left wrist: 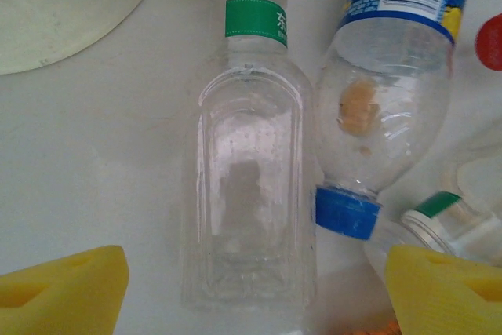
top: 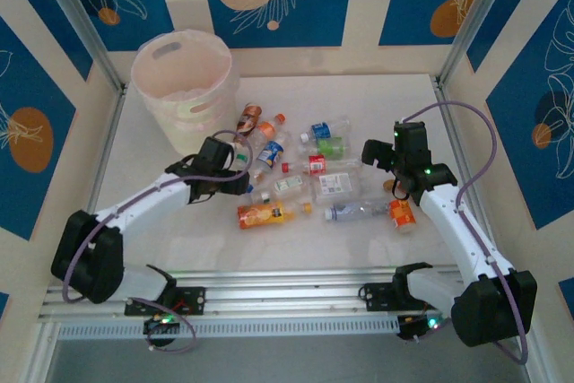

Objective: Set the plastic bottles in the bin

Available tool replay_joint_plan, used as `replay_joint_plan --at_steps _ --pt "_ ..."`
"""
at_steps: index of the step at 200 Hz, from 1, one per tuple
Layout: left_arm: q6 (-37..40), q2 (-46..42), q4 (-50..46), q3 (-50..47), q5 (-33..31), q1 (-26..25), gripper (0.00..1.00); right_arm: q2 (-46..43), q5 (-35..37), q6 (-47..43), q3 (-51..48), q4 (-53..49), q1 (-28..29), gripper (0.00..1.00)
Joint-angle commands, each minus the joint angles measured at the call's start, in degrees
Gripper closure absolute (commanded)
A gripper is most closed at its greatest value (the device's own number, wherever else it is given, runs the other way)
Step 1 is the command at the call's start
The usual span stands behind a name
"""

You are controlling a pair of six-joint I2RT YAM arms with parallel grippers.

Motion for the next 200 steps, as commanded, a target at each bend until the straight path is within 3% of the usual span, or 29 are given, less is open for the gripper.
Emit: replay_joint_plan --at_steps 1,99,138,200 --pt "0.97 2.03 2.24 1.68 -2.31 -0.05 0.15 0.58 0.63 1.31 1.66 -1.06 0.68 0.01" --pt "0.7 10.99 4.07 5.45 -0.36 2.42 0.18 1.12 1.15 1.27 2.19 -1.86 0.89 0.01" --pt "-0.01 11.37 3.51 4.85 -0.55 3.55 0.27 1.48 1.15 1.27 1.95 -1.67 1.01 0.01" --pt "0.8 11.33 2.92 4.2 -0.31 4.85 0.29 2.04 1.33 1.11 1.93 -1.3 1.23 0.01"
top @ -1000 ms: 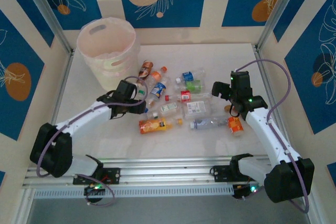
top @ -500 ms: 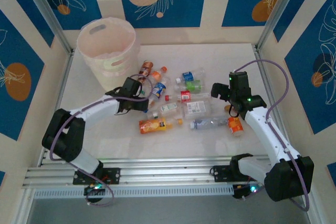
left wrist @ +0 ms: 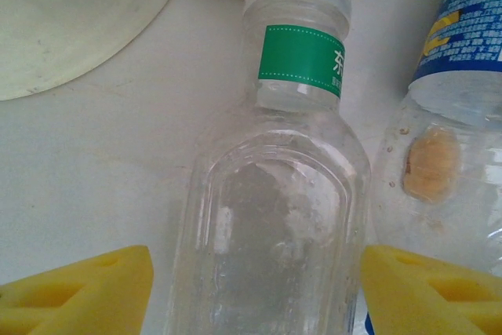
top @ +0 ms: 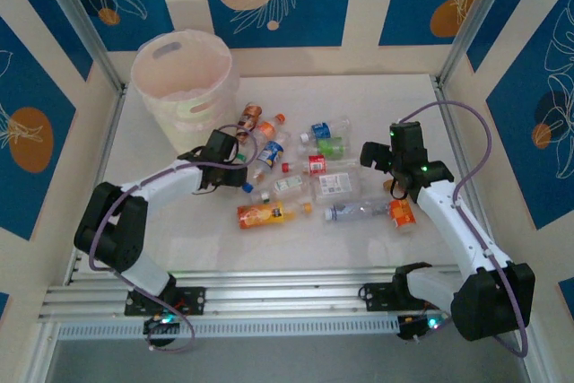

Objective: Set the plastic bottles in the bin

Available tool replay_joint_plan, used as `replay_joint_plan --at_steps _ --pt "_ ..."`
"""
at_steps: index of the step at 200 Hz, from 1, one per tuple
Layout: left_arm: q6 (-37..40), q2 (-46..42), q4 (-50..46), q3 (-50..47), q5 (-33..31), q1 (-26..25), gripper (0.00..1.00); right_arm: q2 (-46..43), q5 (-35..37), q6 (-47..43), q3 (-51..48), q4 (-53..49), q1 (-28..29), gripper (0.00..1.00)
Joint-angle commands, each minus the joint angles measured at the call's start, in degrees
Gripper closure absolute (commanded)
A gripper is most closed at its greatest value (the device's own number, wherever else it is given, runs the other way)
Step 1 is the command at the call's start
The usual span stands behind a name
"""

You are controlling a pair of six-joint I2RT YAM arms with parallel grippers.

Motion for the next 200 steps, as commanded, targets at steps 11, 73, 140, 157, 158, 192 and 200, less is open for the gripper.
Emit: replay_joint_plan --at_steps 11,73,140,157,158,192,200 --pt "0.99 0.95 -1.04 0.43 0.96 1.32 0.28 0.21 0.82 0.96 1.52 0.08 0.64 0.01" --pt "1.53 3.98 -1.65 2.19 0.92 1.41 0.2 0.08 1.35 0.43 1.89 0.44 1.56 0.01" --pt "2.71 6.53 -2.2 3.88 -0.33 1.41 0.21 0.56 1.87 -0.36 1.82 1.06 2.16 0.01" --pt "3.24 7.07 -2.43 4.04 -0.82 1.39 0.21 0.84 2.1 -0.38 1.74 1.2 2.27 0.01" --pt "3.27 7.12 -2.44 4.05 -0.85 1.4 0.21 0.84 2.1 -0.41 1.74 1.22 2.27 0.01" --pt "3.88 7.31 -2.89 4.38 -0.98 1.41 0.24 1.21 2.45 -0.28 1.66 1.49 2.36 0.01" --pt "3.95 7.05 -3.04 4.4 -0.71 1.41 0.25 1.26 2.6 -0.27 1.64 1.48 2.38 0.01"
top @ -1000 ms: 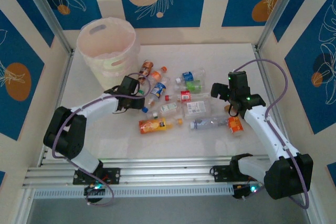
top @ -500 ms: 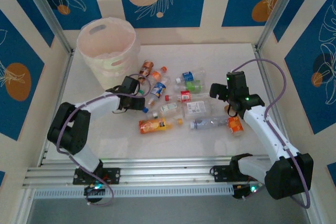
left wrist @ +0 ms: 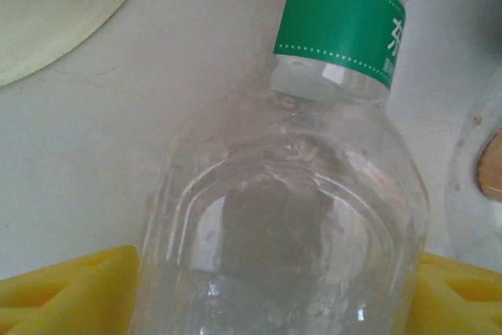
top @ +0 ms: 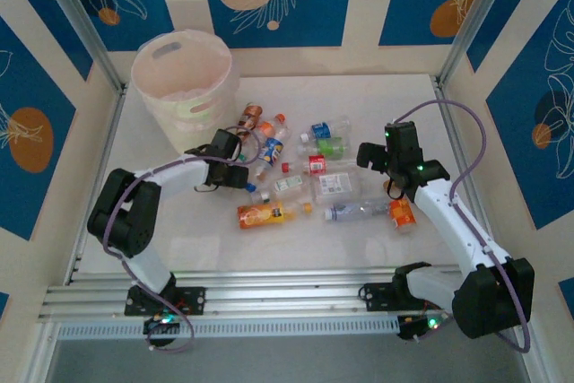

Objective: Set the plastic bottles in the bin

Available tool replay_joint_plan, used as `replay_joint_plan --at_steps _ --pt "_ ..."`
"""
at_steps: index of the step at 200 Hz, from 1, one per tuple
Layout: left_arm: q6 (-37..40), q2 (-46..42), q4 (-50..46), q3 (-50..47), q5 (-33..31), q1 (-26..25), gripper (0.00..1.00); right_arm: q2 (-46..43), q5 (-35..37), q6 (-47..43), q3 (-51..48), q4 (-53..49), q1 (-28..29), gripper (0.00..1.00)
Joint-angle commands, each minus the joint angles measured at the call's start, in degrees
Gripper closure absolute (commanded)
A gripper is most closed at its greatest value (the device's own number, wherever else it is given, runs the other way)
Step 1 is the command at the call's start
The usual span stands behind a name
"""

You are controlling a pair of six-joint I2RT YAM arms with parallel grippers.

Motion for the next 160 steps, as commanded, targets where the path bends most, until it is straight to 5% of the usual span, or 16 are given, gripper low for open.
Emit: replay_joint_plan --at_steps 1,62,160 --pt "1.27 0.24 -1.78 1.67 -0.44 0.58 0.26 0.19 1.48 -0.18 1.67 0.92 0.51 0.01" --pt "2.4 -2.15 -2.97 1.63 0.37 0.62 0.44 -0.33 2.32 0.05 1.41 1.31 0.69 0.01" --pt "2.89 -13.57 -9.36 1.88 5.23 -0.25 0.49 -3.49 3.33 -0.18 1.27 0.8 0.9 0.01"
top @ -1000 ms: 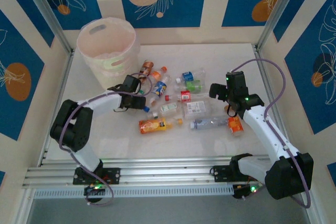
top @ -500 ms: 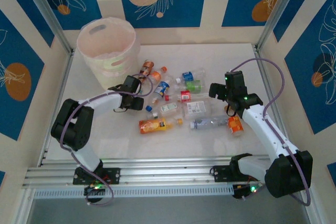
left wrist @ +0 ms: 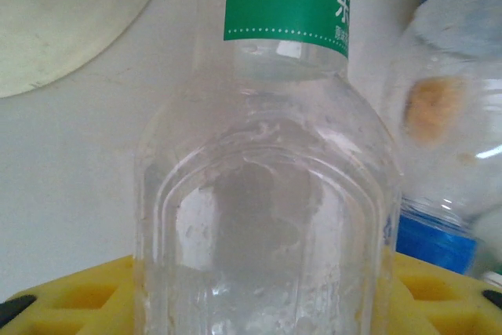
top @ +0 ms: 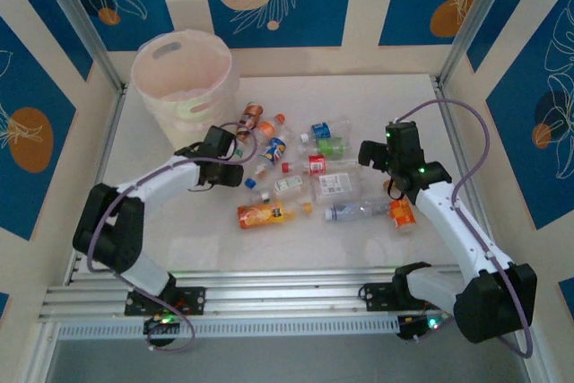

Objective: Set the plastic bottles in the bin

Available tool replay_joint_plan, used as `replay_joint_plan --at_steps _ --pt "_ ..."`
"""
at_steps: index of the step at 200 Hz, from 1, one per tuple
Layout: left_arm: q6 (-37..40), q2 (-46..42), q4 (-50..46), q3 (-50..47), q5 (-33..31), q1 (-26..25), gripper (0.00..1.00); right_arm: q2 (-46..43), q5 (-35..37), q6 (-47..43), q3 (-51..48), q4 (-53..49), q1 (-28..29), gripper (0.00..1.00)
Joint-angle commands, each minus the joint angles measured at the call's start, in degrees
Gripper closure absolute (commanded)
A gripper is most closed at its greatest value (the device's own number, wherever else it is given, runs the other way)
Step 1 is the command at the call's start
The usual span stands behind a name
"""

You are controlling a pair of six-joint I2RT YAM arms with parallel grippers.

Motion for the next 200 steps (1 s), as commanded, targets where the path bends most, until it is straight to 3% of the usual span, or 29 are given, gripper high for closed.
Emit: replay_joint_plan --at_steps 1,64,111,139,173,200 --pt "0.98 -5.38 -4.0 1.78 2.52 -0.23 0.49 -1.61 1.06 -0.18 1.27 0.04 0.42 0.01" --pt "1.06 -11.95 -10.51 8.56 11.59 -4.31 0.49 -2.24 1.5 0.06 1.01 1.15 0.68 0.01" --pt "0.11 -13.1 -11.01 19.66 15.36 -6.47 0.49 -2.69 1.64 0.52 1.01 0.74 0.95 0.01" --pt "2.17 -10.81 -13.75 30.96 12.89 -6.4 0.5 -3.29 1.64 0.67 0.44 0.65 0.94 0.01" --pt "6.56 -6.21 -17.35 44.61 3.93 -5.62 0.49 -3.57 1.42 0.92 -0.14 0.8 1.03 0.01" --pt "7.28 -2.33 -17.28 52.11 2.76 -1.3 0.49 -3.63 0.73 1.31 -0.1 0.75 1.11 0.01"
